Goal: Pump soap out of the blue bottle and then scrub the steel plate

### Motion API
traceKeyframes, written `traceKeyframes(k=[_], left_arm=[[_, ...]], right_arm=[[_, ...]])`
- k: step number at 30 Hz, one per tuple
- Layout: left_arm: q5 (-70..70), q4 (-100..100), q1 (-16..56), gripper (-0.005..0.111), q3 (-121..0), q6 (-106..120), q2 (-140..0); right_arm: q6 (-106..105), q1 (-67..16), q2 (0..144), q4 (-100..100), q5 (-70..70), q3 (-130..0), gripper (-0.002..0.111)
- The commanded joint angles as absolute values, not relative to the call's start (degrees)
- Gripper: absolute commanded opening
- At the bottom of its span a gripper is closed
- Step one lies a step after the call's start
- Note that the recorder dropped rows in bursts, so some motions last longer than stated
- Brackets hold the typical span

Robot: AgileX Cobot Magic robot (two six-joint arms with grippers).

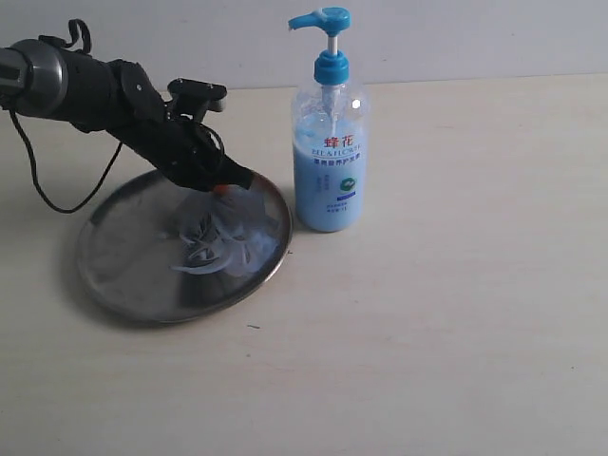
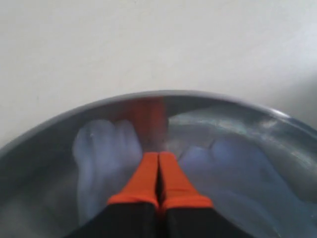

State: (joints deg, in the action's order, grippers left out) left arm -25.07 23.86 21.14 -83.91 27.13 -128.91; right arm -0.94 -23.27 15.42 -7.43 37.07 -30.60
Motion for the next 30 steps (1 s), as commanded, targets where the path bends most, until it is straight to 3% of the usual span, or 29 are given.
traceKeyframes(k=[1, 17, 30], left_arm=[[-27.74, 22.50, 20.72, 0.000, -82.78, 26.53, -130.62], [-33.07, 23.66, 27.08, 0.000, -82.78, 28.50, -130.62], [-33.21, 21.36, 26.81, 0.000, -82.78, 29.51, -130.62]], right_arm=[[-1.17, -23.31, 15.21, -7.56, 36.98, -30.44, 0.000], [-1.17, -23.31, 15.21, -7.56, 36.98, -30.44, 0.000], [-1.17, -23.31, 15.21, -7.56, 36.98, -30.44, 0.000]])
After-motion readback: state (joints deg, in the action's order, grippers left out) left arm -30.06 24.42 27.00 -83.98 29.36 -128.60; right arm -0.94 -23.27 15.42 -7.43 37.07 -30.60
